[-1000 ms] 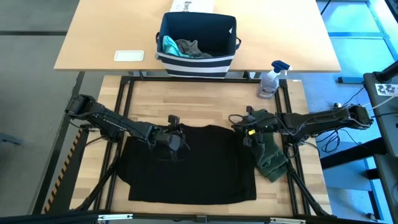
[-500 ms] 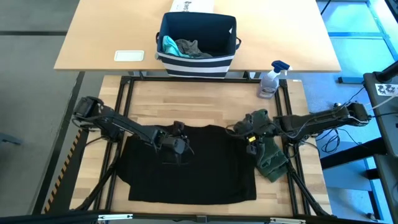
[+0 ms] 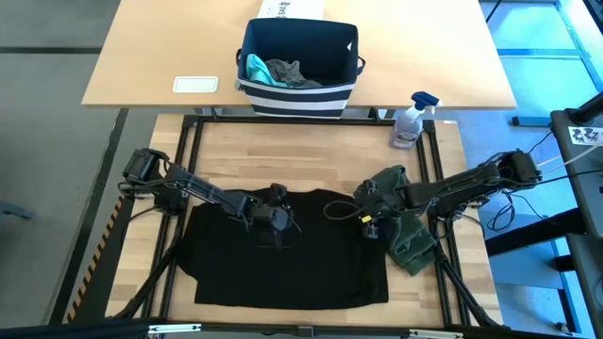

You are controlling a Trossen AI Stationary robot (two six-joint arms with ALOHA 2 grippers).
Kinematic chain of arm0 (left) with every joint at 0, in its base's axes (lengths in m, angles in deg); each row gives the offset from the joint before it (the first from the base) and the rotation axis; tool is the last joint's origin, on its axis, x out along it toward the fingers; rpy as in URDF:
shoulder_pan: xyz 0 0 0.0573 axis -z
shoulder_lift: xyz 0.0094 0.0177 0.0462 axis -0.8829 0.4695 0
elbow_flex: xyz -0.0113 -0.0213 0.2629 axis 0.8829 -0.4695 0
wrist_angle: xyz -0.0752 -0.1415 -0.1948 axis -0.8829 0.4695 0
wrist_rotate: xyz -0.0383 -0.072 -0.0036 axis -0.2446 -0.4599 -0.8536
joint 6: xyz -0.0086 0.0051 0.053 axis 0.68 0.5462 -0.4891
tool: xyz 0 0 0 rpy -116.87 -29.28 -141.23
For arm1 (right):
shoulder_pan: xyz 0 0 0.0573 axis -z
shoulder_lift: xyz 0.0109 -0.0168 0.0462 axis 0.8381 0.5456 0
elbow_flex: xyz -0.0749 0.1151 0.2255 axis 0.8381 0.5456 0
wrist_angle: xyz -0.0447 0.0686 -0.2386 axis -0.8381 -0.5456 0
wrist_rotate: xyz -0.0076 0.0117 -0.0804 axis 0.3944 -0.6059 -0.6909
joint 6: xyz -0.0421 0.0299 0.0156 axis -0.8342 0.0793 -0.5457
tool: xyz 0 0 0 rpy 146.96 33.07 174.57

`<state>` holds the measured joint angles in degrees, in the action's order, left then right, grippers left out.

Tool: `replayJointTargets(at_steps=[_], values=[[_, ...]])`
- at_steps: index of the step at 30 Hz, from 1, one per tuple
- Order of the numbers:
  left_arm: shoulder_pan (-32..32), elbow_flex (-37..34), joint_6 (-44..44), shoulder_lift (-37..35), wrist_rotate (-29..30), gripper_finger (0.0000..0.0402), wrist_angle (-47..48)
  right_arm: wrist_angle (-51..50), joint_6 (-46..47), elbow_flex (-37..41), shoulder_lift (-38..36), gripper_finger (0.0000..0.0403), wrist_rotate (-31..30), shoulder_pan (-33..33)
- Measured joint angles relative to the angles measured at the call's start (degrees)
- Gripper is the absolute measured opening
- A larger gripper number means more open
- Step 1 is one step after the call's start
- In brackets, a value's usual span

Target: Fold Laundry from Bin

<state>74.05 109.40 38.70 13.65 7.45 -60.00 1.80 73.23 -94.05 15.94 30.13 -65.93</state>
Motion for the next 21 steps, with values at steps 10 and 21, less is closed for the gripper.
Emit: replayJointTargets(at_steps=[10, 21], values=[[-0.1, 0.0, 0.0, 0.0, 0.4, 0.0113, 3.2, -0.4, -0.8, 0.0, 2.7, 0.0162, -6.1, 0.0], [-0.7, 0.0, 0.1, 0.0, 1.9, 0.0113, 3.4, -4.8, -3.1, -3.1, 2.8, 0.0175, -10.7, 0.0]])
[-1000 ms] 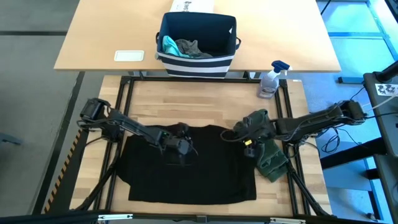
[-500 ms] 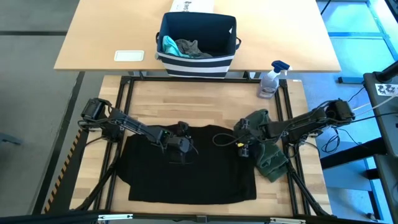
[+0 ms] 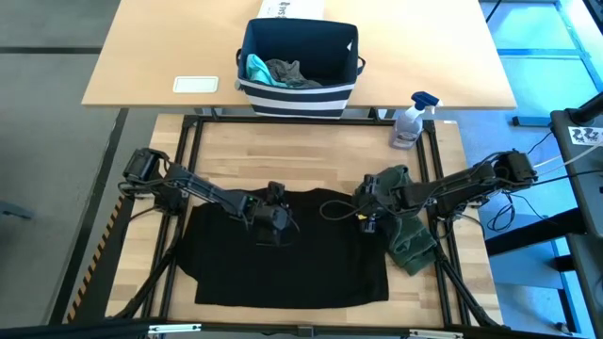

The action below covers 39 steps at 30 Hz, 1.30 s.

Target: Fold Laundry from Bin

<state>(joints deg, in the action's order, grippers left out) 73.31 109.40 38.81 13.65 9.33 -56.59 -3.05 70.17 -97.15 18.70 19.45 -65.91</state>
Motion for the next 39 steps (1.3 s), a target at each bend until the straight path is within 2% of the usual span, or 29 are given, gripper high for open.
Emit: replayJointTargets(at_steps=[10, 22, 27, 36, 39], values=[[-0.2, 0.0, -0.1, 0.0, -0.4, 0.0113, 0.2, -1.1, 1.1, 0.0, 0.5, 0.0175, 1.6, 3.4], [-1.4, -1.0, 0.3, 0.0, -0.3, 0.0113, 3.4, -0.6, 0.9, 0.0, 3.2, 0.0171, 1.2, 3.8], [-3.0, -3.1, 0.3, 0.0, -0.5, 0.0113, 3.5, -0.6, 0.9, 0.0, 3.2, 0.013, 1.1, 3.8], [-3.6, -4.1, 0.3, 0.0, 0.9, 0.0113, 3.4, -0.7, 1.4, 0.0, 3.2, 0.0013, 1.1, 3.8], [-3.6, -4.1, 0.3, 0.0, 2.5, 0.0113, 3.4, -0.6, 1.4, 0.0, 3.2, 0.0009, 1.1, 3.8]])
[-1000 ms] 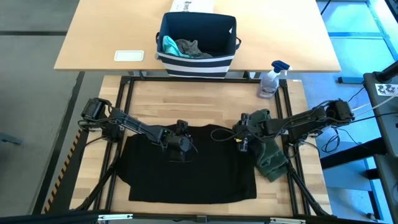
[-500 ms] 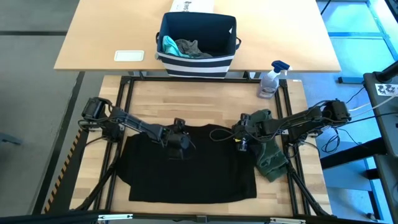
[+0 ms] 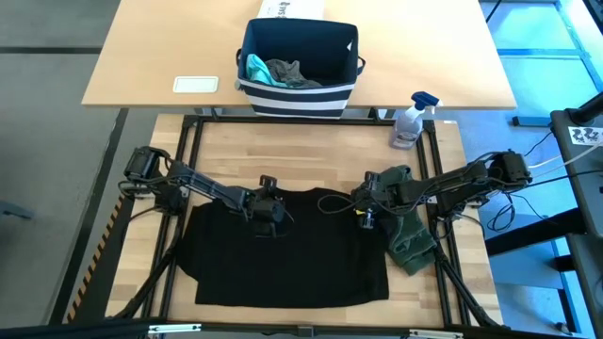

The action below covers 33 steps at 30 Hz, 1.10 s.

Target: Fold Laundry from Bin

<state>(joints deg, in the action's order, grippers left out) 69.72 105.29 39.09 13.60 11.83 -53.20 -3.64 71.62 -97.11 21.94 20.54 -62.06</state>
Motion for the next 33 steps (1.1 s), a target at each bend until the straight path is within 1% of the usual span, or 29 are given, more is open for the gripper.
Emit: replayJointTargets(at_steps=[3, 6, 11, 13, 14, 20, 24, 29, 33], values=[[0.0, 0.0, -0.3, 0.0, 1.6, 0.0108, 0.0, 0.1, 0.0, 0.0, 0.0, 0.0014, 0.0, 0.0], [-0.1, 0.0, -0.4, 0.0, 1.5, 0.009, 0.0, 0.1, 0.1, 0.0, -0.2, 0.0005, 0.9, 0.0], [-1.2, 0.0, -0.2, 0.0, -0.6, 0.0034, 1.0, 0.2, 0.1, 0.0, -1.4, 0.0005, 2.6, 0.0], [-1.8, 0.0, 0.0, 0.0, -2.6, 0.0011, 1.5, 0.2, 0.0, 0.0, -2.1, 0.0003, 3.3, 0.0], [-2.2, 0.0, 0.1, 0.0, -3.4, 0.0006, 1.6, 0.2, 0.0, 0.0, -2.5, 0.0003, 3.6, 0.0], [-3.2, 0.0, 0.0, 0.0, -4.8, 0.0002, 2.0, 0.3, -1.3, 0.0, -4.6, 0.0002, 7.9, 0.0], [-3.8, 0.0, -0.4, 0.0, -7.2, 0.0002, 2.4, 0.5, -2.1, 0.0, -6.1, 0.0001, 11.5, 0.0], [-4.2, 0.0, -0.5, -0.3, -10.1, 0.0001, 2.5, 0.8, -4.4, 0.0, -7.4, 0.0001, 17.4, 0.4], [-4.1, 0.0, -1.9, -1.8, -12.7, 0.0001, 3.1, 0.8, -5.3, 0.0, -7.5, 0.0001, 22.1, 2.3]])
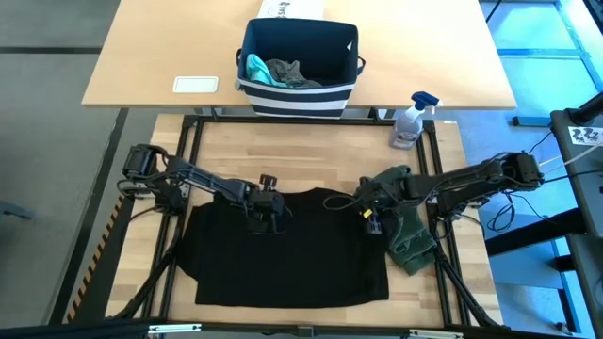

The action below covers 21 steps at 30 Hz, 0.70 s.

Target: Fold Laundry from Bin

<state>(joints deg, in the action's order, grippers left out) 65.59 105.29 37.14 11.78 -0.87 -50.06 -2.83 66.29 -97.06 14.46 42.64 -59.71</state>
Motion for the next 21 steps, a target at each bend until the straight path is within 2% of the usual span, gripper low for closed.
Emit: replayJointTargets(at_steps=[6, 13, 21], values=[[-0.9, 0.0, -0.6, -3.2, -1.7, 0.0, 0.6, 0.3, -2.6, 0.0, 0.0, 0.0, 4.4, 4.0], [-4.1, 0.0, -1.5, -4.0, -6.7, 0.0, 2.6, 0.7, -3.8, 0.2, 0.0, 0.0, 8.5, 10.6], [-9.5, 0.0, -2.5, -4.1, -12.8, 0.0, 2.8, 4.4, -3.3, 5.1, 0.0, 0.0, 8.5, 18.1]])
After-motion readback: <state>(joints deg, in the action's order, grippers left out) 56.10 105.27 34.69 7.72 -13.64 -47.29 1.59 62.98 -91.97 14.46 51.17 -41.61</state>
